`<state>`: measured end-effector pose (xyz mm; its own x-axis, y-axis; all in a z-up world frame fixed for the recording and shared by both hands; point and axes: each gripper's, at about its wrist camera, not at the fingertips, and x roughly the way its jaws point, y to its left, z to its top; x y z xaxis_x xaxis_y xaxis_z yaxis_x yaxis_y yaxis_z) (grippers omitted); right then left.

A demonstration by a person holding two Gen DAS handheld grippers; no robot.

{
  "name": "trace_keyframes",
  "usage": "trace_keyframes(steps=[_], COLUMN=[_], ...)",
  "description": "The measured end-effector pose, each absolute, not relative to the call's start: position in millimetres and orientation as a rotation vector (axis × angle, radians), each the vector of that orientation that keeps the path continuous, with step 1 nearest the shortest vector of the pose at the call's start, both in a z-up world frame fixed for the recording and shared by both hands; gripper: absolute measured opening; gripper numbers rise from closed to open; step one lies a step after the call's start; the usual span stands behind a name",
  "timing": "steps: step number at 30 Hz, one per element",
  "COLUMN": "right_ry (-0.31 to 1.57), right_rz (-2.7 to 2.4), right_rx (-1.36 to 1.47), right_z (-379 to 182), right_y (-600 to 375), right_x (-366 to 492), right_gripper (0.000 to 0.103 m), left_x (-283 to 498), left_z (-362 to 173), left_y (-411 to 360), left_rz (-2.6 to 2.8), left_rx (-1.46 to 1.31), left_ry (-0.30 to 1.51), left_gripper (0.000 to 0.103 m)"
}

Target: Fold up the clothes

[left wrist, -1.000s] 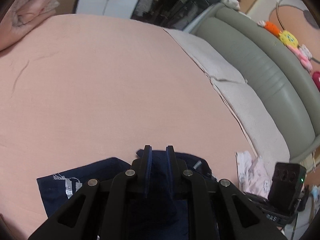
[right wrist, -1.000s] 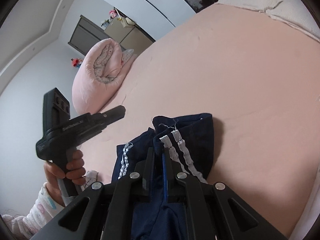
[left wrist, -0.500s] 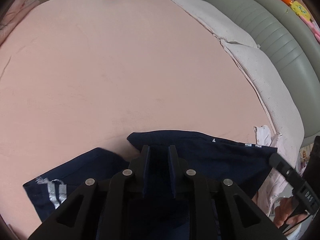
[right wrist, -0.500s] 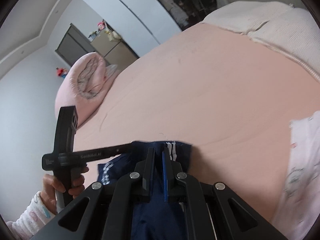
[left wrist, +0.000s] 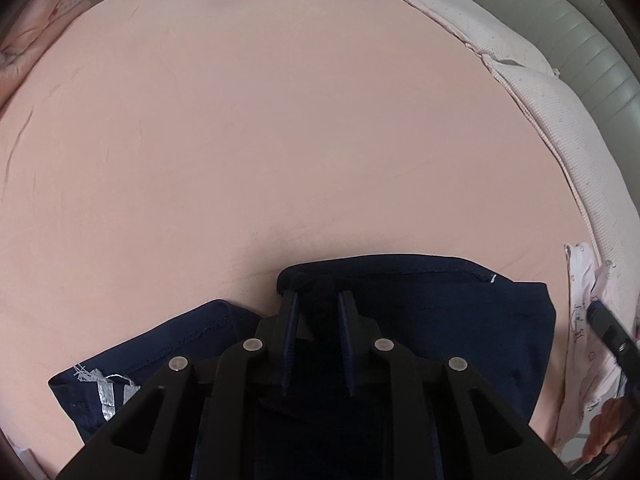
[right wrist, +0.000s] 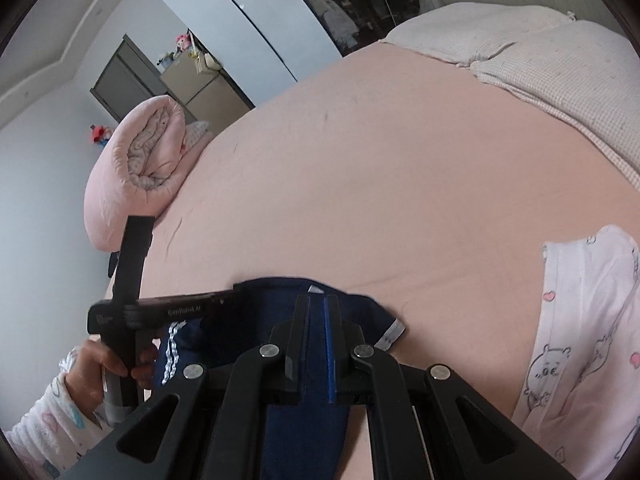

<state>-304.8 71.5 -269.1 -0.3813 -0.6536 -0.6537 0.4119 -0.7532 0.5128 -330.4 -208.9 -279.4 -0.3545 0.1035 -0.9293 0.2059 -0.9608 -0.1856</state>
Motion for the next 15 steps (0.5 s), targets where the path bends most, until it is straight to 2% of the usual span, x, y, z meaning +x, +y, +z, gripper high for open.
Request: trace_keyframes(steps=[4,5,6,8,10,11,12,13,14,15], right_ry=[-0.380,-0.380,-0.377,-0.361,-0.355,-0.370,-0.387,-0.404,-0.426,-0.449], right_rz=[-2.127,-2.120,-2.113,-2.099,-2.109,-2.103,-2.095,-2.087,-2.086,-2.086], right_rx=[1.213,1.226,1.239,1.283,1.315,1.327,1.338,1.349,1.355,1.360], right_z=[-274,-275,-276,-278,-279,-279,-279,-279,-277,-275], right_y=[74,74,74,74,77,79,81,83,86,89], right_x=[-304,-304,-303,-301,-298,-297,-295,-294,-291,-289], right_gripper=[0.004,0.004,0.006,0.007,0.012,0.027,0.050,0.062,0.079,0.083], left_x=[-324,-322,-320,-316,-312,-310,-308,-306,-304,-302], left_z=[-263,-258,-253,-244,-237,-234,-231,-228,-224,-221], left_y=[-207,-207,-207,-205,-204,-203,-202,-201,-200,-199], left_rz=[-2.549,-2.564,-2.580,-2.605,-2.612,-2.616,-2.620,-2.624,-2.627,-2.631], left_rx=[1.686,1.668,1.652,1.626,1.608,1.599,1.589,1.580,1.571,1.562], left_ry=[0.426,0.431,0.433,0.429,0.417,0.411,0.404,0.398,0.392,0.386], left_gripper=[0.022,0.033,0.059,0.096,0.098,0.098,0.098,0.098,0.098,0.098])
